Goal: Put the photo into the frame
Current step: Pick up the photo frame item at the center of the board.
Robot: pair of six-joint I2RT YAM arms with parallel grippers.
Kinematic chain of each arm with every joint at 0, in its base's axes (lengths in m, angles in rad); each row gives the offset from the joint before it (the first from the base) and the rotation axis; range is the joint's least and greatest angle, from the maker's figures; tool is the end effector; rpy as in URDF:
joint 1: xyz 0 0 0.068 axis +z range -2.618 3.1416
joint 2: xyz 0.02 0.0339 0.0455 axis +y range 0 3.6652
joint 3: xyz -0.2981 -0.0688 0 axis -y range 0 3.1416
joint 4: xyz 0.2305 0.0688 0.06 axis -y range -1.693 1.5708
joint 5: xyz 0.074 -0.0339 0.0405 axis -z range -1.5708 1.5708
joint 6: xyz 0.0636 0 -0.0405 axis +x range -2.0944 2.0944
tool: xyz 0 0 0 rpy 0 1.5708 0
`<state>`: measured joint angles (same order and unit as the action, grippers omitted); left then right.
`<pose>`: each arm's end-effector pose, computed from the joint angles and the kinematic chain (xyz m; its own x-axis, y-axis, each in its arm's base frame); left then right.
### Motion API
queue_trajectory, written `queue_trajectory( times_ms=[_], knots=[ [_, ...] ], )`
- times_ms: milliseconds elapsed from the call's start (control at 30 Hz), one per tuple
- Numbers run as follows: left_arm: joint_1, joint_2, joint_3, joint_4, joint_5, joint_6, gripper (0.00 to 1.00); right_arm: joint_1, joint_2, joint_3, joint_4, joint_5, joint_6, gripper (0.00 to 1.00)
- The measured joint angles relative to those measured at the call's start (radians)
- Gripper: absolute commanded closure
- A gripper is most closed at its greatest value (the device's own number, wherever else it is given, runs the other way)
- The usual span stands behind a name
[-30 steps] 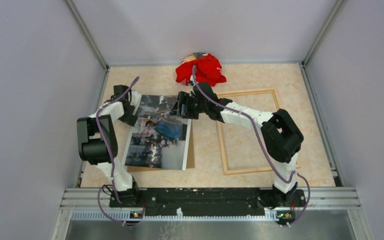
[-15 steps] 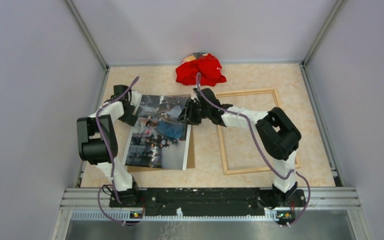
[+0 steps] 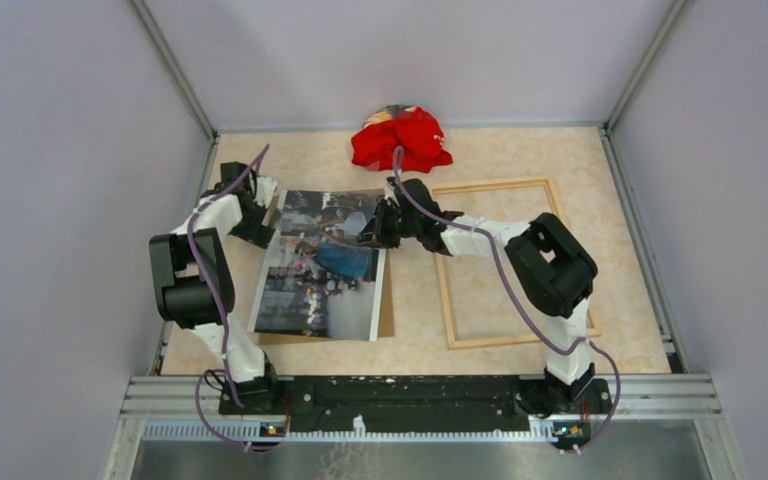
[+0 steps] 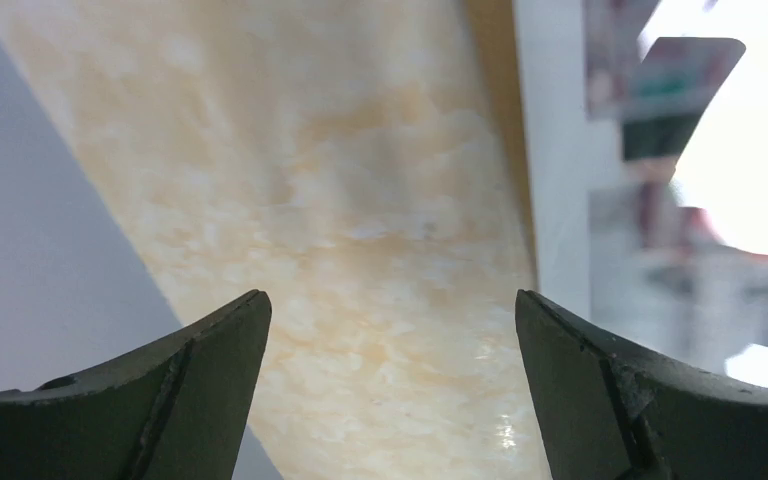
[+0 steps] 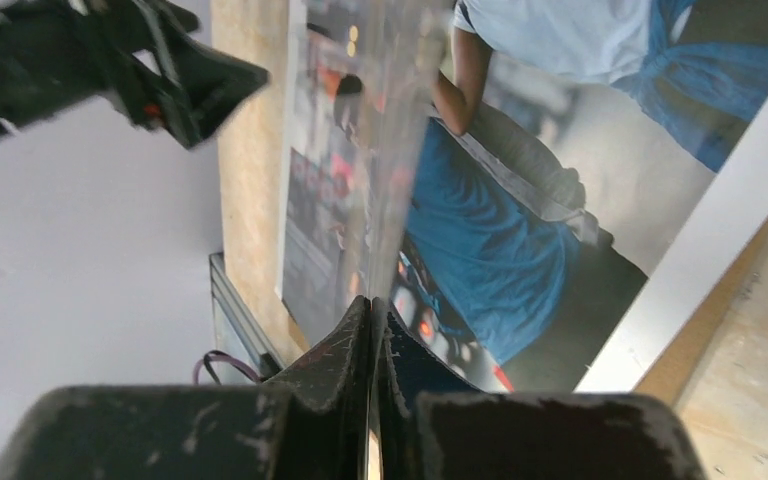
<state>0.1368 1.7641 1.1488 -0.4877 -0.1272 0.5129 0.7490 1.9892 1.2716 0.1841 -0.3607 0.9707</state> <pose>0.3575 0.0574 0.1996 -0.8646 0.3723 -0.3373 0.2667 0.9091 0.3199 0.3283 0.3359 0.2116 -0.9198 0.1992 -0.3381 -0.1781 0.5559 0.8120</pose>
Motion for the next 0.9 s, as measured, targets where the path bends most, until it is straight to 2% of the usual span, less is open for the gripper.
queue_trajectory(
  times_ms=[233,433,533,700,800,900],
  knots=[
    [0.079,0.000,0.253,-0.126,0.039,-0.014,0.01,-0.044,-0.077,0.025,-0.121,-0.042,-0.053,1.00],
    [0.053,-0.069,0.345,-0.203,0.128,-0.022,0.02,-0.133,-0.285,0.147,-0.307,-0.056,-0.156,1.00],
    [-0.026,-0.093,0.346,-0.235,0.176,-0.043,0.02,-0.215,-0.440,0.159,-0.404,-0.035,-0.215,1.00],
    [-0.254,-0.087,0.335,-0.217,0.254,-0.113,0.01,-0.438,-0.707,0.078,-0.565,-0.008,-0.298,1.00],
    [-0.411,-0.018,0.389,-0.216,0.281,-0.162,0.02,-0.570,-0.851,0.037,-0.729,0.047,-0.357,1.00],
    [-0.531,0.094,0.470,-0.204,0.323,-0.221,0.02,-0.603,-0.963,0.040,-0.879,0.134,-0.415,1.00]
  ],
)
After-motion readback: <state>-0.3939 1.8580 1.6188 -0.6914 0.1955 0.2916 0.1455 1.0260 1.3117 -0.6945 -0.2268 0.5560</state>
